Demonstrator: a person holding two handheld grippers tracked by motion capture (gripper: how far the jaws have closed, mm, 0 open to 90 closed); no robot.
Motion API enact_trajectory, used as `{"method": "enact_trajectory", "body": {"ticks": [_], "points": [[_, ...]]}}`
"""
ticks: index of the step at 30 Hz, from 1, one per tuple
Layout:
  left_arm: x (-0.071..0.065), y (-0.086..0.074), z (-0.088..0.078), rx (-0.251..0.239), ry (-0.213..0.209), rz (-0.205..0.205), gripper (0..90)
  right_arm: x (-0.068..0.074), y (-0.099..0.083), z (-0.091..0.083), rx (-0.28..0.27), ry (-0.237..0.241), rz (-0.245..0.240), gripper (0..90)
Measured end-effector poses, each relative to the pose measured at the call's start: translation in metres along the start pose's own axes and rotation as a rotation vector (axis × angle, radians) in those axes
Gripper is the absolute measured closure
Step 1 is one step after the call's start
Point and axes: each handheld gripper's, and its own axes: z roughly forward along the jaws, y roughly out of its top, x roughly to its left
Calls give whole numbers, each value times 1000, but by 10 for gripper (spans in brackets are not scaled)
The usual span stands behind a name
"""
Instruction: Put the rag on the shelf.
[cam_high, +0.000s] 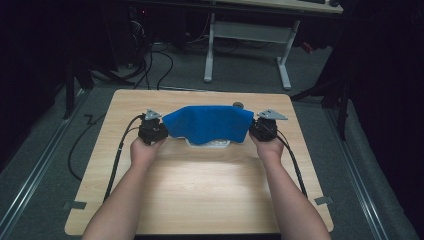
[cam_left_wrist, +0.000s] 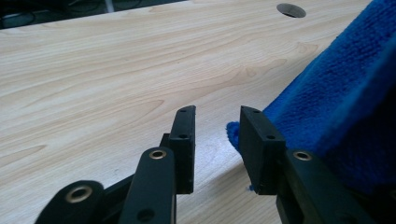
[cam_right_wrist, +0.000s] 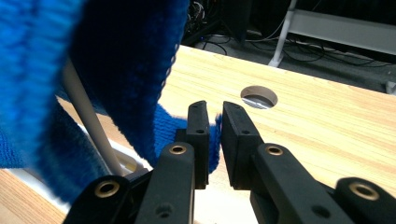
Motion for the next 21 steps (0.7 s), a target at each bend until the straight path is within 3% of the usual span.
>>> {"method": "enact_trajectory", "body": {"ticks": [21], "points": [[0, 3, -8, -20, 16, 11, 697, -7, 4, -10, -2, -21, -6, 784]]}}
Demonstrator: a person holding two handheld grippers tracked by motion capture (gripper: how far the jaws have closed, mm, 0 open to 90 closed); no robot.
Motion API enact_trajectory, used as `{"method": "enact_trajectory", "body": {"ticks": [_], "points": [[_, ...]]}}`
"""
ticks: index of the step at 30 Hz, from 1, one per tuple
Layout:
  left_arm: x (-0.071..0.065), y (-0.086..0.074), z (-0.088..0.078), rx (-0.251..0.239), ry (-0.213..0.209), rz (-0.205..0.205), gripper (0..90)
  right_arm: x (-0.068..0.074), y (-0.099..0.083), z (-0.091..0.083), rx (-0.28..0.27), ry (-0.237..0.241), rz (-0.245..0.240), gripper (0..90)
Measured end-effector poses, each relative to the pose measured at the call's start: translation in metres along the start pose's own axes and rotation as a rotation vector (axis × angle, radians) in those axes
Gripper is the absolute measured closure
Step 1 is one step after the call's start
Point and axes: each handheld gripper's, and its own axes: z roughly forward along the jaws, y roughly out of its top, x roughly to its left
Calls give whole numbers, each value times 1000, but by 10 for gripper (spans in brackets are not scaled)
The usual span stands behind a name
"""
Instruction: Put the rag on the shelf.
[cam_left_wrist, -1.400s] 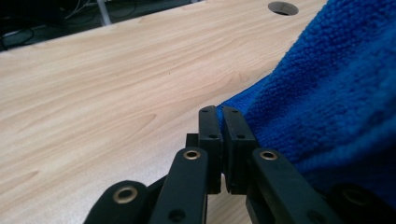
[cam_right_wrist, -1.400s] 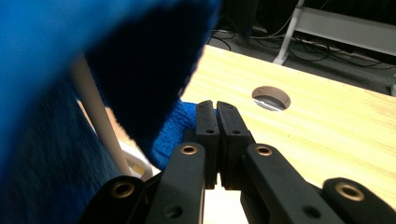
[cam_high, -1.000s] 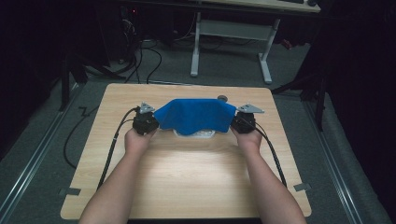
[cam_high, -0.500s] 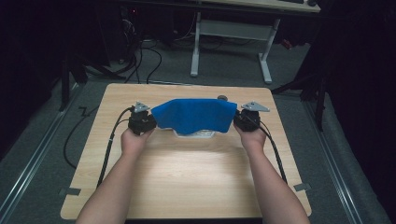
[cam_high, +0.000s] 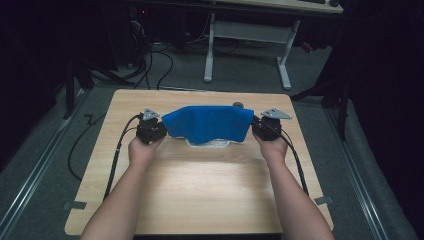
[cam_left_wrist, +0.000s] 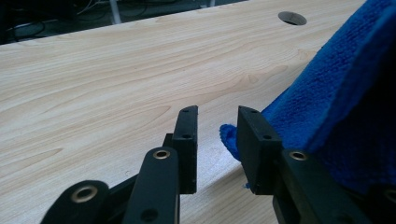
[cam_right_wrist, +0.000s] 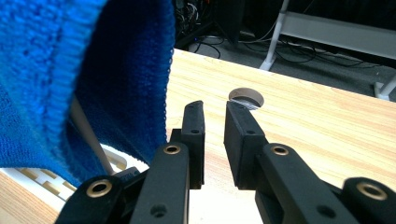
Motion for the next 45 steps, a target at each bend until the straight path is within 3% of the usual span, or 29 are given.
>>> {"method": "enact_trajectory", "body": {"ticks": [9, 20, 29, 31, 33, 37, 40, 42, 44, 45], "points": [[3, 2, -5, -2, 15, 7, 697, -8, 0, -3, 8, -28, 20, 664], [10, 2, -15, -1, 44, 19, 694, -20, -1, -13, 9, -52, 32, 640], [20, -7, -31, -15, 82, -4, 655, -27, -7, -26, -5, -67, 41, 636], [21, -10, -37, -26, 88, -11, 645, -28, -10, -30, 5, -65, 34, 627], [20, -14, -44, -37, 98, -11, 633, -26, -14, -39, -22, -59, 35, 611], [17, -22, -59, -52, 111, -8, 611, -24, -18, -47, -4, -46, 28, 601], [12, -31, -69, -56, 126, -4, 591, -19, -23, -59, -13, -61, 18, 590], [5, -45, -83, -59, 131, -24, 580, -13, -27, -70, -30, -69, -2, 582], [3, -49, -86, -62, 133, -26, 570, -10, -29, -75, -22, -76, -12, 573], [-5, -60, -97, -68, 132, -30, 559, -4, -32, -83, -22, -80, -30, 557]]}}
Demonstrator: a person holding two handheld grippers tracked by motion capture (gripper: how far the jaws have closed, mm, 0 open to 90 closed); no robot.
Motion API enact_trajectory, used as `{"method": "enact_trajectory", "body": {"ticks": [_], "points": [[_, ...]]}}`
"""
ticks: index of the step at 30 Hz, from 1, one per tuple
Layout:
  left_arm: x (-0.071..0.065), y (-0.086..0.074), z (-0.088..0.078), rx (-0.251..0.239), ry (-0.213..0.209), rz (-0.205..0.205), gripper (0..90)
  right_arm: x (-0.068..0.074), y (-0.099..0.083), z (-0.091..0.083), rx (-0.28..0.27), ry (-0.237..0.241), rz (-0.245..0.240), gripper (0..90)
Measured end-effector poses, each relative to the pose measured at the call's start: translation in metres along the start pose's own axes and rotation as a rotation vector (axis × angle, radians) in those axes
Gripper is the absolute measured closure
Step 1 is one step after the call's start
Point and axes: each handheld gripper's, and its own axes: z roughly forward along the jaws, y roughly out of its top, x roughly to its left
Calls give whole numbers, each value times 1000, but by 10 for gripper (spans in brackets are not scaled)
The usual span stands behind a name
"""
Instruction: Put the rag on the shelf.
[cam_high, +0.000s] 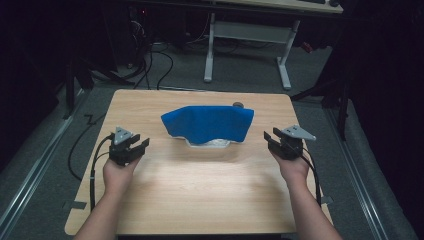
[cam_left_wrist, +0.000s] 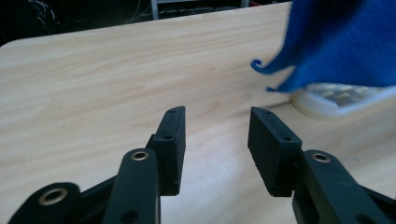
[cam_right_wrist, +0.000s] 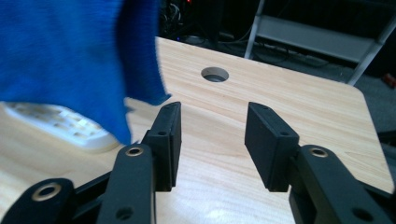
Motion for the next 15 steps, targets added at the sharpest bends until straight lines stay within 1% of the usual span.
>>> {"method": "enact_trajectory", "body": {"ticks": [1, 3, 4, 5, 6, 7, 8, 9, 10, 11, 12, 13, 14, 15], "points": [[-3, -5, -5, -1, 3, 2, 556, 3, -2, -5, -13, -4, -9, 550], [-9, -13, -14, -1, -9, -6, 542, 10, -6, -14, -16, -11, -23, 544], [-9, -13, -14, -1, -9, -6, 539, 12, -8, -17, -17, -6, -34, 542], [-19, -21, -23, 2, -20, 10, 529, 17, -10, -22, -3, -3, -42, 536], [-22, -24, -26, 4, -27, 19, 526, 21, -12, -25, -2, 6, -56, 533], [-28, -28, -29, 8, -49, 21, 522, 25, -14, -29, -11, 11, -63, 531], [-28, -28, -29, 8, -49, 21, 519, 31, -18, -34, -18, 18, -64, 527], [-39, -34, -33, 17, -76, 34, 515, 36, -21, -37, -19, 25, -70, 527], [-43, -36, -33, 21, -82, 40, 510, 42, -23, -40, -17, 33, -73, 526], [-52, -39, -34, 26, -94, 47, 507, 46, -25, -42, -15, 38, -78, 525], [-57, -40, -34, 28, -102, 49, 503, 54, -29, -45, -13, 46, -87, 523], [-57, -40, -34, 28, -102, 49, 499, 59, -31, -47, -11, 49, -87, 521], [-66, -41, -33, 34, -119, 49, 499, 59, -31, -47, -11, 49, -87, 521], [-83, -41, -30, 33, -160, 34, 495, 75, -36, -49, 0, 75, -78, 506]]}}
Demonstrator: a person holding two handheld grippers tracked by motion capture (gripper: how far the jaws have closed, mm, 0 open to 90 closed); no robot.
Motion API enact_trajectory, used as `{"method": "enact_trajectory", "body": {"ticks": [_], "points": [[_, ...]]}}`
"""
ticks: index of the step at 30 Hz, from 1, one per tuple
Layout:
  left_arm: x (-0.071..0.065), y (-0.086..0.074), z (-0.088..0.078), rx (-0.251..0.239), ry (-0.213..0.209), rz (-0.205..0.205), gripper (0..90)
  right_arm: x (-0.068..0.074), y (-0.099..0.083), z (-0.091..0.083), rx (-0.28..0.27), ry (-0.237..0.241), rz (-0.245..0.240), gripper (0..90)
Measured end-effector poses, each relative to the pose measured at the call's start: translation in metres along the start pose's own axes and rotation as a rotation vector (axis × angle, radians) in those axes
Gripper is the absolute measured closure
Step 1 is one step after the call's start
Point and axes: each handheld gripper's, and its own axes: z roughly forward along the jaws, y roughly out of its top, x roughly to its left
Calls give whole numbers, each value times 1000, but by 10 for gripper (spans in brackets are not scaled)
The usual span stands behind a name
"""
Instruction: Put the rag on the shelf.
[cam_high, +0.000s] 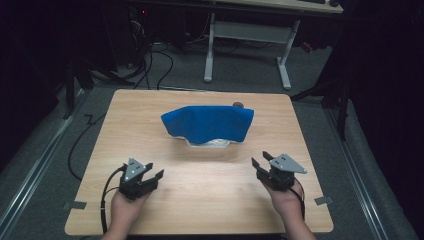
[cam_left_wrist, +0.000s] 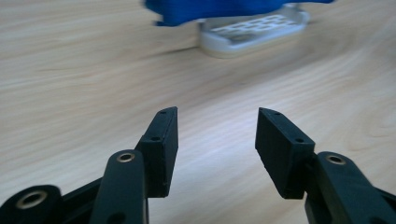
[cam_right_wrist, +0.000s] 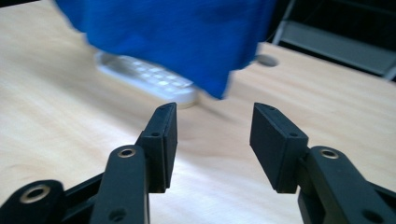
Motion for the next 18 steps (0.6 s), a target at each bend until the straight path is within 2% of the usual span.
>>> {"method": "enact_trajectory", "body": {"ticks": [1, 2, 5, 7, 8, 9, 10, 11, 13, 14, 15, 18], "points": [[0, 0, 0, 0, 0, 0, 493, 5, -1, 0, -2, 5, 7, 500], [-19, 2, 8, 3, -26, 11, 487, 13, -3, 2, 0, 21, 15, 484], [-45, 2, 23, 15, -68, 29, 471, 33, -11, 6, 8, 41, -16, 459], [-62, -3, 35, 40, -86, 55, 469, 45, -19, 8, 8, 72, 5, 456], [-69, -4, 40, 67, -114, 74, 468, 51, -23, 10, 22, 89, -14, 449], [-75, -4, 43, 92, -132, 113, 463, 57, -25, 11, 41, 107, -57, 441], [-79, -3, 42, 96, -119, 161, 457, 61, -27, 12, 48, 118, -91, 442], [-79, -2, 40, 88, -109, 181, 456, 62, -28, 12, 48, 130, -111, 440], [-75, -2, 37, 77, -98, 185, 456, 59, -27, 13, 43, 137, -103, 435], [-70, -1, 34, 79, -99, 166, 456, 59, -27, 13, 43, 137, -103, 435], [-61, -3, 32, 79, -109, 122, 457, 54, -28, 14, 46, 130, -76, 434], [-56, -6, 31, 89, -90, 111, 451, 51, -29, 15, 56, 130, -61, 434]]}}
